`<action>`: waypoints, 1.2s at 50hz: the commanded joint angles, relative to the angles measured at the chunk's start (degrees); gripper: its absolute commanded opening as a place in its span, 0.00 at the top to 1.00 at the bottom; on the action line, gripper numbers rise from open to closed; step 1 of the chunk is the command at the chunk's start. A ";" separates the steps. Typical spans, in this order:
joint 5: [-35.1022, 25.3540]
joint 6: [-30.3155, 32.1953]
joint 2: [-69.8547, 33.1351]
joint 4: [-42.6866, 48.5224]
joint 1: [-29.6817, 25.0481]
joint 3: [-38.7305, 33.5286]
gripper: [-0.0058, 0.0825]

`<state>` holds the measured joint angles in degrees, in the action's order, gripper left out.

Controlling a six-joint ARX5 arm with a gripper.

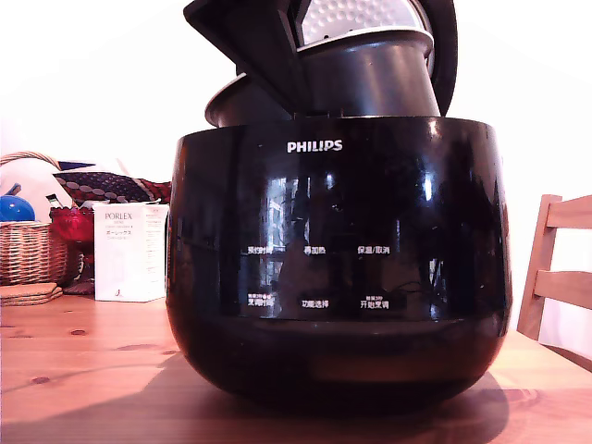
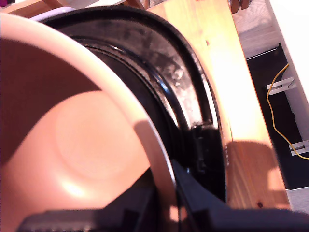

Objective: Place the pot you are holding inside the rice cooker

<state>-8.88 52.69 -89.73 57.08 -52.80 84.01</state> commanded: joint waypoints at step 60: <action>12.33 16.59 0.04 5.18 -3.26 4.37 0.96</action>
<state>3.49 69.08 -90.08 61.41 -55.72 85.65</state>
